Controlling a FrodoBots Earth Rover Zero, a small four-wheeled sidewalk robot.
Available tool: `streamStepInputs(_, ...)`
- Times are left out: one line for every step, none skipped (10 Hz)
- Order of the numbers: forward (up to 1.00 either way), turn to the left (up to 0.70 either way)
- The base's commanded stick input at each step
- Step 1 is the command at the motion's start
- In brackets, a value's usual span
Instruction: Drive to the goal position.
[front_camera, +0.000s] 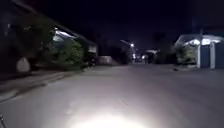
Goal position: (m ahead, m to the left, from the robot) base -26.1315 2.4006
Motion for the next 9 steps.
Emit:
streamStepInputs(0.44,0.03)
streamStepInputs(0.12,0.06)
streamStepInputs(0.12,0.16)
streamStepInputs(0.12,0.24)
streamStepInputs(0.12,0.24)
streamStepInputs(0.12,0.24)
streamStepInputs(0.12,0.24)
streamStepInputs(0.12,0.24)
streamStepInputs(0.12,0.24)
